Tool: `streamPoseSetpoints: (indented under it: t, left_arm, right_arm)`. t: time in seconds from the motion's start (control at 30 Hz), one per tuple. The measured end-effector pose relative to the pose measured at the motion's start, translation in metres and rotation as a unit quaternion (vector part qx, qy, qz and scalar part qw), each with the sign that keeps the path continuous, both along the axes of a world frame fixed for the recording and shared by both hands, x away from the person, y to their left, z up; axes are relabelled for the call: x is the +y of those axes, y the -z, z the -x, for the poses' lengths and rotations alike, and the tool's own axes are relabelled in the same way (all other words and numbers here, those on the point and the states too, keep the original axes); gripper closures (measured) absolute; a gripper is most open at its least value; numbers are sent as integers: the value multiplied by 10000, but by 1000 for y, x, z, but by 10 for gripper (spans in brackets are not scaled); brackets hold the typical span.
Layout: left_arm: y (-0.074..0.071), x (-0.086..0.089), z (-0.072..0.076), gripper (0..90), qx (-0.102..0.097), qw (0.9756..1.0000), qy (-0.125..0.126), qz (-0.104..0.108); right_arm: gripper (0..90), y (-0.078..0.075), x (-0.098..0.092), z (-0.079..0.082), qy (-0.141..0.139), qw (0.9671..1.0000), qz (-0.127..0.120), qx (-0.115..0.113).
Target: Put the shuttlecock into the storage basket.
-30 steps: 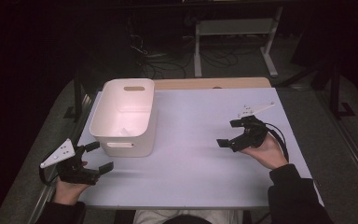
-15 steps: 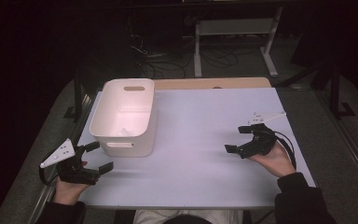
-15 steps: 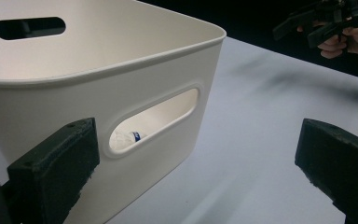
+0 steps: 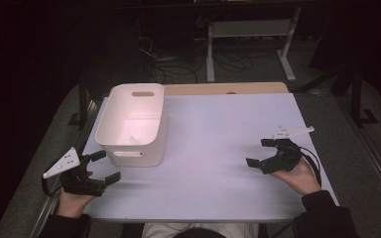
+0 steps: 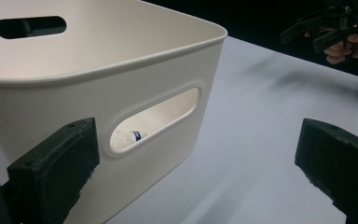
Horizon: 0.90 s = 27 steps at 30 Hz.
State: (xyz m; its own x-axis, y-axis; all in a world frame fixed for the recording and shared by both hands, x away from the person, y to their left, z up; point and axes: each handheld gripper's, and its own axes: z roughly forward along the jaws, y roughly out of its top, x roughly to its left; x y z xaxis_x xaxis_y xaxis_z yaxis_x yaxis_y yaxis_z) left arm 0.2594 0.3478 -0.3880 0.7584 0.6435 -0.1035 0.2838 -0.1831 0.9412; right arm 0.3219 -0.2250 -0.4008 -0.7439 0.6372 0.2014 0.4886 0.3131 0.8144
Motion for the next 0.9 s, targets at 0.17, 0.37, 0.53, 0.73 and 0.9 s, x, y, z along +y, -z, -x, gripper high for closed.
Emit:
streamPoseSetpoints:
  t: [0.17,0.37,0.53,0.73,0.9]
  left_arm:
    - [0,0,0,0,3,10000,-5,6]
    - [0,0,-1,0,17,10000,-27,-8]
    - [0,1,0,0,25,10000,-26,-6]
    - [0,1,0,0,32,10000,-33,-1]
    - [0,1,-1,0,33,10000,-30,-1]
  right_arm:
    - [0,5,-4,6,56,10000,13,-27]
    - [0,12,-9,13,220,9996,0,-173]
    - [0,16,-14,18,279,9993,-25,-236]
    - [0,21,-17,23,303,9993,-3,-239]
    - [0,24,-19,25,337,9992,-44,-225]
